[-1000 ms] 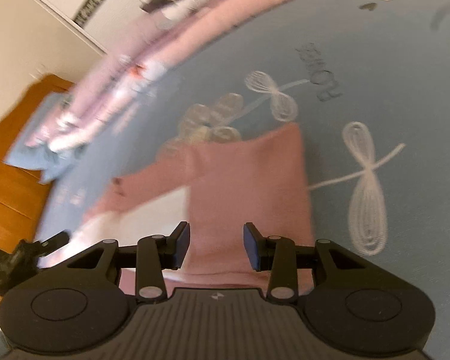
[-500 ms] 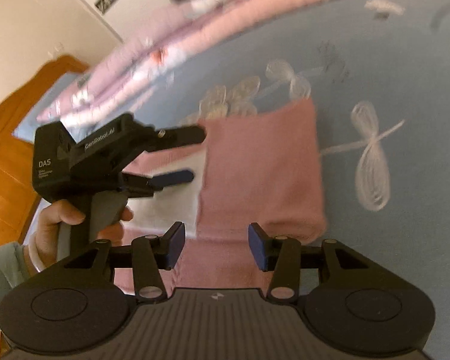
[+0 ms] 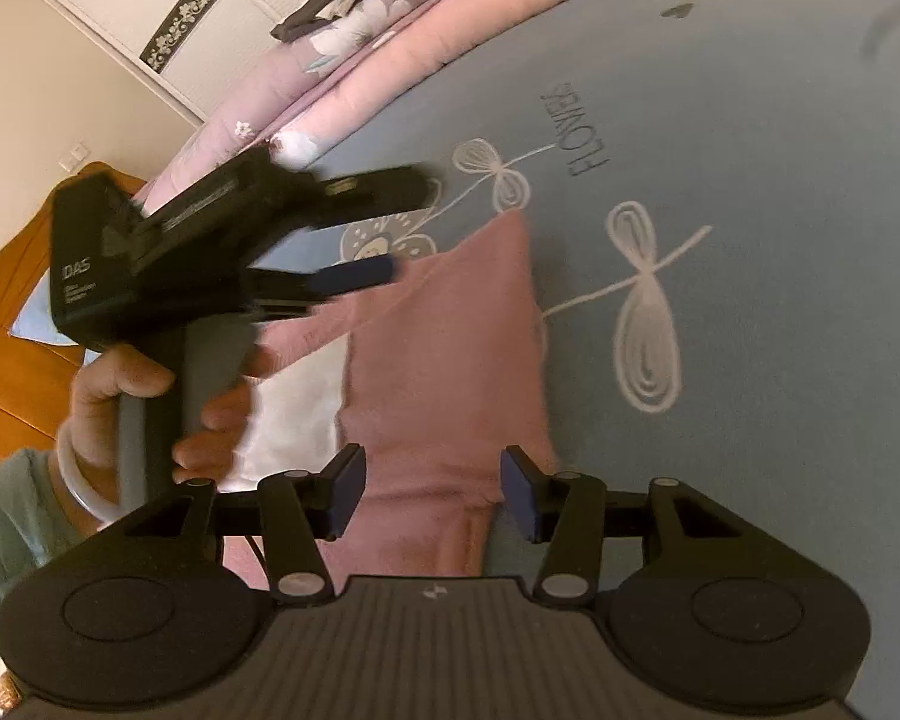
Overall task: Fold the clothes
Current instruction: 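Move the left tool to the other white sleeve cuff and close on it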
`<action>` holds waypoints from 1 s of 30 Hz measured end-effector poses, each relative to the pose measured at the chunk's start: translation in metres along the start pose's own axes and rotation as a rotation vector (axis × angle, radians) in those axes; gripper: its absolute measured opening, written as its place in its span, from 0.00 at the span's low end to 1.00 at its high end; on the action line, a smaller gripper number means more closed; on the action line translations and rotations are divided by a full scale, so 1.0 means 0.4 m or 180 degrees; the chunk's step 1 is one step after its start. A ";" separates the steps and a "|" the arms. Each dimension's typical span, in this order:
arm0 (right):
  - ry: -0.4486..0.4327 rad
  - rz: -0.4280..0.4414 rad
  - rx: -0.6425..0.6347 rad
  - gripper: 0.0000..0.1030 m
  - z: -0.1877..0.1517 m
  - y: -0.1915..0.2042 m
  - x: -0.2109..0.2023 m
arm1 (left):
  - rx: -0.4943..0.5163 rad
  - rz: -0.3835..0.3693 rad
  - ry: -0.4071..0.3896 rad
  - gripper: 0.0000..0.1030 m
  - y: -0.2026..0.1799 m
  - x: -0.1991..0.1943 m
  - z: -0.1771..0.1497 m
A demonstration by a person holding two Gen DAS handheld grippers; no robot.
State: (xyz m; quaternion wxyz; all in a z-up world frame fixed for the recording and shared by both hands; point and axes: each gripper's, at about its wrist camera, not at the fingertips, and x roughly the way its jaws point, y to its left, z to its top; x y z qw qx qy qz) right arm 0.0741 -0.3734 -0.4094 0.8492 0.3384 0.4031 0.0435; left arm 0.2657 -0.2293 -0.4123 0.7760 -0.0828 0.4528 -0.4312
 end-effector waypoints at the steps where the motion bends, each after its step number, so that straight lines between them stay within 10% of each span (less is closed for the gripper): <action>1: 0.0001 -0.0019 -0.0007 0.53 0.001 -0.005 -0.009 | 0.0025 0.0139 -0.0063 0.98 0.019 -0.036 0.003; 7: 0.0026 -0.0048 0.0096 0.54 0.009 -0.025 -0.026 | -0.0565 0.1335 -0.0643 0.88 0.211 -0.365 -0.080; 12: 0.0083 -0.0084 0.0054 0.54 0.014 -0.016 0.005 | -0.1362 0.1885 -0.0984 0.78 0.297 -0.459 -0.242; 19: 0.0214 -0.0102 -0.0164 0.54 0.000 0.013 -0.006 | -0.1697 0.2025 -0.1242 0.76 0.314 -0.440 -0.334; 22: 0.0258 -0.0102 -0.0235 0.54 -0.008 0.028 -0.012 | -0.1448 0.2183 -0.1075 0.38 0.290 -0.418 -0.310; 30: 0.0250 -0.0106 -0.0653 0.54 -0.017 0.116 0.009 | -0.1520 0.2010 -0.1126 0.09 0.277 -0.435 -0.291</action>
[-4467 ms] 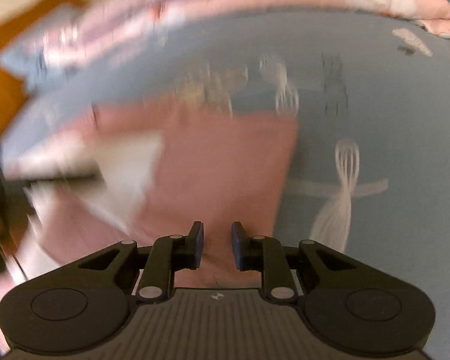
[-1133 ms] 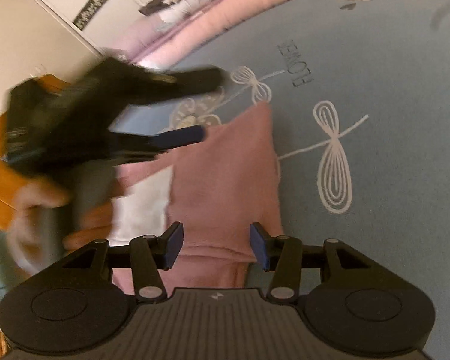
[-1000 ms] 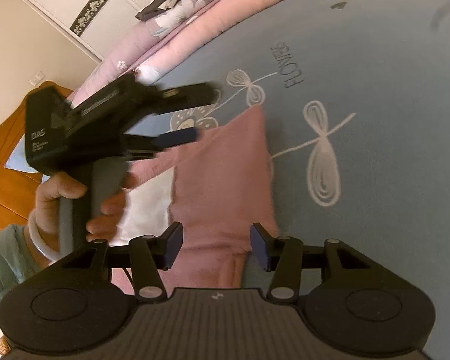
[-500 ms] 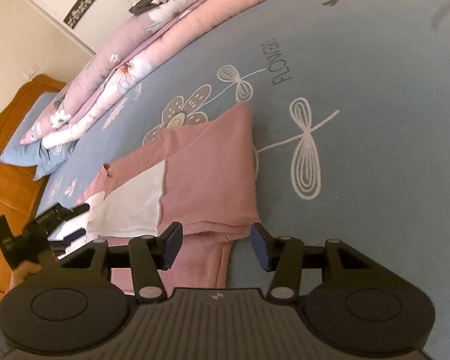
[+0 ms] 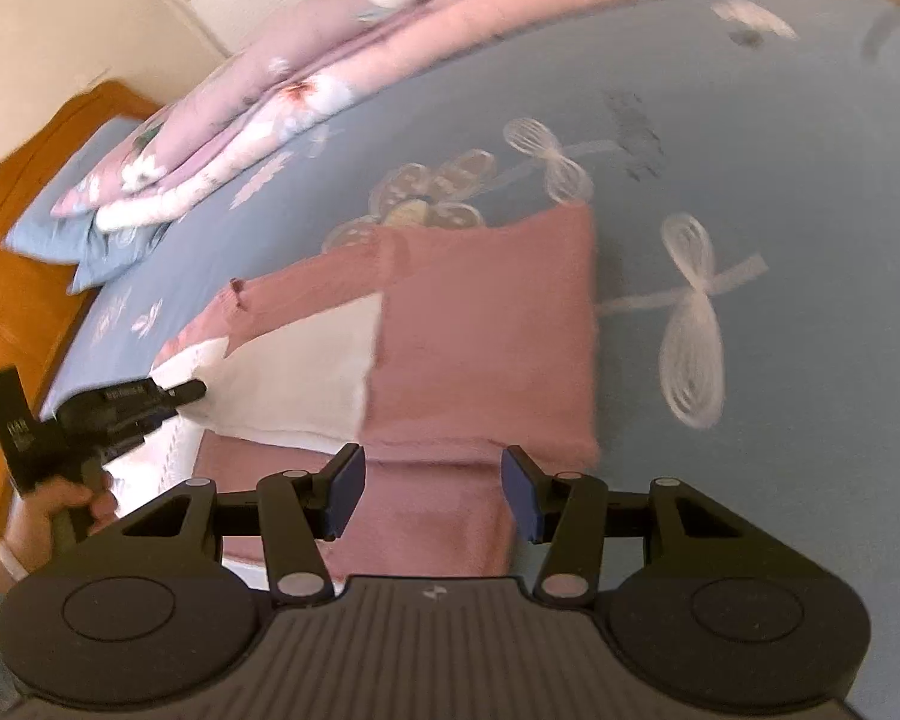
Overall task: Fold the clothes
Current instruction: 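Move the left tool to the other white sleeve cuff and close on it, then lift the white cuff with the left tool and carry it across the sweater body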
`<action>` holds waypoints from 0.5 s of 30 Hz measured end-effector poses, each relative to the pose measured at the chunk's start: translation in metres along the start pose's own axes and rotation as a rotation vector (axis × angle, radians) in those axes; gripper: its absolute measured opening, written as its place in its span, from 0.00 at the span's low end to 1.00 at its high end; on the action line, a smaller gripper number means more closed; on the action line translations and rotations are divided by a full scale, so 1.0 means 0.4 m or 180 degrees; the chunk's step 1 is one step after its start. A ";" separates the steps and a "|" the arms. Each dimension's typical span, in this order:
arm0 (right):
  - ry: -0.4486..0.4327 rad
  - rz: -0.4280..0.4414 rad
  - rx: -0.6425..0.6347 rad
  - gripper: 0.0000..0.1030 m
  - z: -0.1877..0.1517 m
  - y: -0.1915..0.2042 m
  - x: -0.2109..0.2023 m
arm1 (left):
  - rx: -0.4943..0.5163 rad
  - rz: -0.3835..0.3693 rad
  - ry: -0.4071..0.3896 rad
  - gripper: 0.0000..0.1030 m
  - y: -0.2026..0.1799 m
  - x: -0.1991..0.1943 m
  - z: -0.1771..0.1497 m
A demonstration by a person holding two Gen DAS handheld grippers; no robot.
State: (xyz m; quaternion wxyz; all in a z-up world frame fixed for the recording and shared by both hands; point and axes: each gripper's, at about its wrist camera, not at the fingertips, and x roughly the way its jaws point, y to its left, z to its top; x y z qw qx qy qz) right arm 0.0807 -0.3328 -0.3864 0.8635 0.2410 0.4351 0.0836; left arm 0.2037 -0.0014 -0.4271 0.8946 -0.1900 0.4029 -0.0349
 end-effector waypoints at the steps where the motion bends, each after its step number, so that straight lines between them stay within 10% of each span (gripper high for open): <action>1: -0.0015 0.0002 -0.0128 0.54 0.005 0.023 0.006 | -0.0031 -0.0035 0.0001 0.09 0.002 -0.005 -0.001; 8: -0.0038 -0.0026 -0.1959 0.54 0.020 0.341 0.185 | -0.0089 -0.0383 0.0113 0.09 0.010 -0.025 0.035; 15: -0.0010 0.0114 -0.2812 0.53 -0.011 0.526 0.363 | -0.0089 -0.0684 0.0233 0.09 0.042 -0.027 0.065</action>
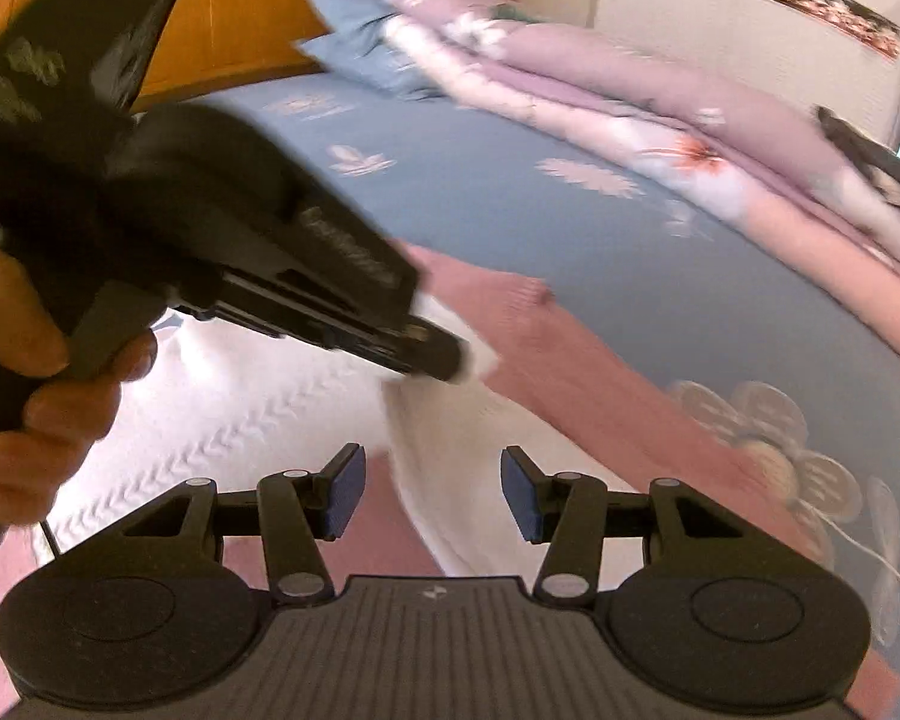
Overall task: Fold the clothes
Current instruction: 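Lift the white cuff with the left tool and carry it across the sweater body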
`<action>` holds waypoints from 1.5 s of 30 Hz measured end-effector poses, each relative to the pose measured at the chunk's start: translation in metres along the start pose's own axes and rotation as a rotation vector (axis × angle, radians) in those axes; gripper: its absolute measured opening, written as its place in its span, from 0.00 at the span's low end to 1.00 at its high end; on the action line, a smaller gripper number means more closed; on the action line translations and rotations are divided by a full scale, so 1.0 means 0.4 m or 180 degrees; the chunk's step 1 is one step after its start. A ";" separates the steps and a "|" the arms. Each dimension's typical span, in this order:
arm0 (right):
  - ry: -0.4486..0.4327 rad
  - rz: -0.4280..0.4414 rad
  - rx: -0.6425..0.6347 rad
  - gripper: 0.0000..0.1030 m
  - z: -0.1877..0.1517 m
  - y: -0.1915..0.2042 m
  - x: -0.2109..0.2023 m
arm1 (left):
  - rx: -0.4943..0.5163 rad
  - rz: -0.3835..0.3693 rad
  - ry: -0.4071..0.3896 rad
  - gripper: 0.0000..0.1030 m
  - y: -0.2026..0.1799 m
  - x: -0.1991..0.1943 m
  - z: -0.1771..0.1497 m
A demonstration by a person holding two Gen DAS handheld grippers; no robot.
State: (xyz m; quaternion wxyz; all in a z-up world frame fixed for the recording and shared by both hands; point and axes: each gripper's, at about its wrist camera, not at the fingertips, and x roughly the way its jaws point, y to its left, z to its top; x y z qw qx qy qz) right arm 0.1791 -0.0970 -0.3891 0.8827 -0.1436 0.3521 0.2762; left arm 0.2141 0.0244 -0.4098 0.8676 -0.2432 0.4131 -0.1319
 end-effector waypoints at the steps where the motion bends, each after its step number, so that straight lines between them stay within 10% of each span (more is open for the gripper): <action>1: 0.0001 -0.0024 -0.0058 0.53 0.005 0.014 0.020 | 0.0016 -0.0032 0.0024 0.09 0.005 0.000 0.002; 11: 0.0219 -0.0313 -0.0841 0.48 -0.006 0.098 0.088 | -0.0246 -0.0210 0.0085 0.14 0.071 -0.018 -0.009; 14: 0.0295 -0.0426 -0.1091 0.13 -0.014 0.125 0.107 | -0.0551 -0.0237 0.0198 0.32 0.107 -0.023 -0.012; 18: 0.0148 -0.0515 -0.0958 0.12 -0.006 0.117 0.063 | -0.0868 -0.0298 0.0275 0.60 0.138 -0.036 -0.027; 28: 0.0000 -0.0583 -0.0866 0.12 -0.004 0.110 0.000 | -0.1770 -0.0692 0.0281 0.73 0.147 0.053 -0.050; 31: -0.0003 -0.0580 -0.0864 0.11 -0.010 0.118 -0.004 | -0.1785 -0.0589 0.0274 0.61 0.125 0.081 -0.050; 33: 0.0003 -0.0571 -0.0865 0.12 -0.004 0.107 0.007 | -0.1581 -0.0512 0.0244 0.11 0.103 0.083 -0.042; 45: 0.0034 -0.0713 0.0111 0.43 -0.084 -0.122 -0.212 | -0.0949 -0.0450 0.0197 0.05 0.003 -0.007 0.017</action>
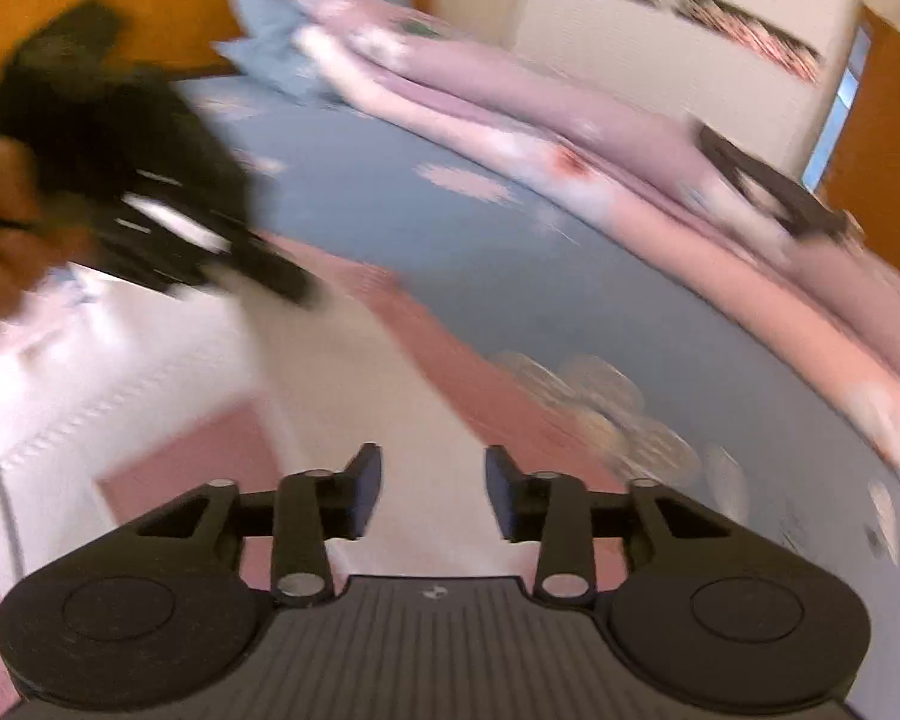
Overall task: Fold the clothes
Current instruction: 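Lift the white cuff with the left tool and carry it across the sweater body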
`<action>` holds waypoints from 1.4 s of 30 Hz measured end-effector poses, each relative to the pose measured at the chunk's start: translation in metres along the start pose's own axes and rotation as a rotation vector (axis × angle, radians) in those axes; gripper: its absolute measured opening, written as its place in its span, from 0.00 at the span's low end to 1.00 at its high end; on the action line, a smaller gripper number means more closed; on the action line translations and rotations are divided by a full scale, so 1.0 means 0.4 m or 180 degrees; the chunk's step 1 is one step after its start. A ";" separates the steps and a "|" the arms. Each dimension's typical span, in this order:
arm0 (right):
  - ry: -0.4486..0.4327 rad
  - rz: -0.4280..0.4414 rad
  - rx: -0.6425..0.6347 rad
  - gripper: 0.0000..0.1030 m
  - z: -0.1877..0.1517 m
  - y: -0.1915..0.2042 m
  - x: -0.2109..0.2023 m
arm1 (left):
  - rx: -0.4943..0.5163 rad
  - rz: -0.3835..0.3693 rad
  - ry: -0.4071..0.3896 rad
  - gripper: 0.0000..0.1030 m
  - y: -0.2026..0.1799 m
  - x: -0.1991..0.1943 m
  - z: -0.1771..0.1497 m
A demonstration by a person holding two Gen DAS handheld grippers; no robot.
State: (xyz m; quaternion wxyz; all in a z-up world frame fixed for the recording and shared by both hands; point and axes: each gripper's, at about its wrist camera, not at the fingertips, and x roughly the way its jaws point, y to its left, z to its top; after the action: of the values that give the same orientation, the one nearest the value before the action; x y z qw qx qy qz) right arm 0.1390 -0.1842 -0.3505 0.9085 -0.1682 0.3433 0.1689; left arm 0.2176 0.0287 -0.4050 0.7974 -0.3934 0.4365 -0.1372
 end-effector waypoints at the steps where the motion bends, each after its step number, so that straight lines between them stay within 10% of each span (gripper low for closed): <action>1: 0.0095 -0.0109 0.0115 0.44 -0.009 -0.056 0.000 | 0.0030 -0.0006 -0.0005 0.05 -0.006 -0.014 -0.005; 5: 0.0470 -0.0375 0.0721 0.44 -0.048 -0.288 0.020 | 0.0111 -0.0101 0.0091 0.05 -0.034 -0.039 -0.020; 10: 0.0968 0.0169 0.1464 0.45 -0.061 -0.528 0.119 | 0.0219 -0.0160 0.0035 0.05 -0.071 -0.067 -0.032; 19: 0.1611 0.0596 0.1474 0.48 -0.111 -0.549 0.212 | 0.0105 -0.0097 0.0053 0.05 -0.043 -0.100 -0.024; 24: 0.1879 0.0396 0.1070 0.57 -0.099 -0.536 0.258 | 0.0077 0.0080 0.0073 0.05 -0.007 -0.096 -0.039; 34: 0.1232 0.0133 0.1731 0.57 -0.125 -0.527 0.087 | -0.0246 0.0272 0.0023 0.05 0.097 -0.080 -0.022; 42: 0.0848 0.0369 0.2715 0.58 -0.241 -0.466 -0.014 | 0.0757 0.0018 0.0372 0.13 -0.026 0.013 -0.054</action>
State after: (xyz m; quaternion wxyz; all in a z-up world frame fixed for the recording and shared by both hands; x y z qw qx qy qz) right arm 0.1590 -0.3911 -0.3794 0.8335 0.2206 0.5051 0.0398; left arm 0.2047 0.0080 -0.4068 0.8120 -0.2862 0.4640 -0.2084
